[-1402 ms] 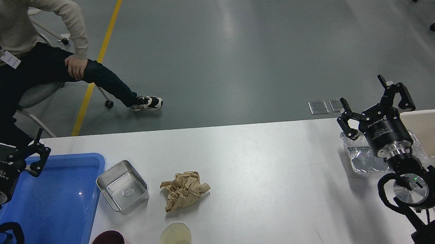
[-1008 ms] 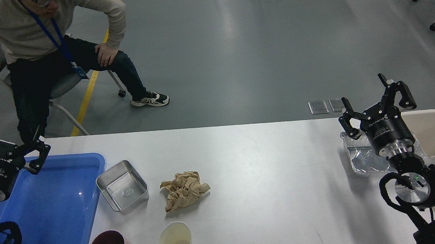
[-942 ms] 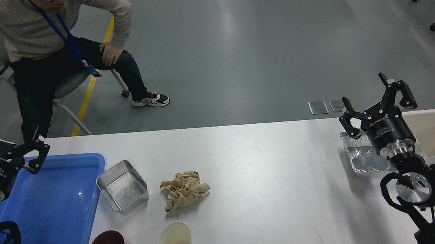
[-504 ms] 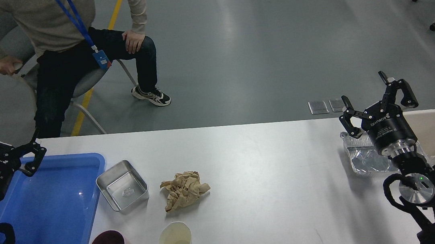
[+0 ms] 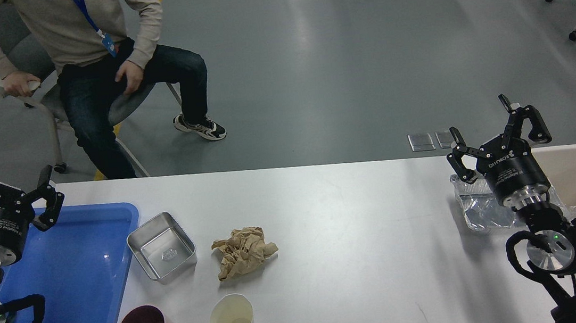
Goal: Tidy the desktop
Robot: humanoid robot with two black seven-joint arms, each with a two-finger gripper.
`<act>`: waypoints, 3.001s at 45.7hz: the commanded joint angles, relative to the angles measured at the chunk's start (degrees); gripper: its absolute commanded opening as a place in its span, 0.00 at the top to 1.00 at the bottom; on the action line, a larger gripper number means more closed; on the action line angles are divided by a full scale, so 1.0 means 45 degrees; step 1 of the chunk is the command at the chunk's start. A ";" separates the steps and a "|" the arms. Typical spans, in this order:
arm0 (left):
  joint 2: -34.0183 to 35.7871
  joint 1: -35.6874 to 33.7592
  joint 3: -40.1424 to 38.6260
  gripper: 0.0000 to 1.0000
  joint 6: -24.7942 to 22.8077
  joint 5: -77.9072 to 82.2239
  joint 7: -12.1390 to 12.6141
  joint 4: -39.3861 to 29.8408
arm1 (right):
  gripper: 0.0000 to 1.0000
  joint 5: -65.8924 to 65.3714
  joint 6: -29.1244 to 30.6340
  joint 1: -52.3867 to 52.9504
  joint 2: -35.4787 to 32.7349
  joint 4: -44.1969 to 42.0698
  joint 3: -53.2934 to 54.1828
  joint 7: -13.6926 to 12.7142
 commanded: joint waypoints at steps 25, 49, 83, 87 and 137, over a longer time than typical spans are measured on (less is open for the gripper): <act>0.5896 0.0490 0.3211 0.04 -0.0742 0.0131 0.0186 -0.0272 | 0.00 -0.0018 -0.0017 0.0194 -0.0217 -0.0145 0.0058 0.0074; 1.0663 0.0450 0.7665 0.04 -0.0722 0.2669 0.0147 -0.1737 | 0.00 -0.0037 -0.0056 0.0175 -0.0862 -0.0145 -0.0001 0.0054; 1.3535 0.0411 0.7900 0.04 -0.1621 0.6537 -0.0029 -0.2948 | 0.00 -0.0018 -0.0095 0.0116 -0.1350 -0.0047 -0.0528 0.0035; 1.3438 0.0431 0.8036 0.04 -0.1796 0.6557 -0.0010 -0.2948 | 0.00 -0.0018 -0.0095 0.0116 -0.1389 -0.0047 -0.0528 0.0035; 1.1348 -0.0330 1.0849 0.07 -0.4705 1.0287 0.0225 -0.2500 | 0.00 -0.0077 -0.0095 0.0058 -0.1409 -0.0047 -0.0508 0.0054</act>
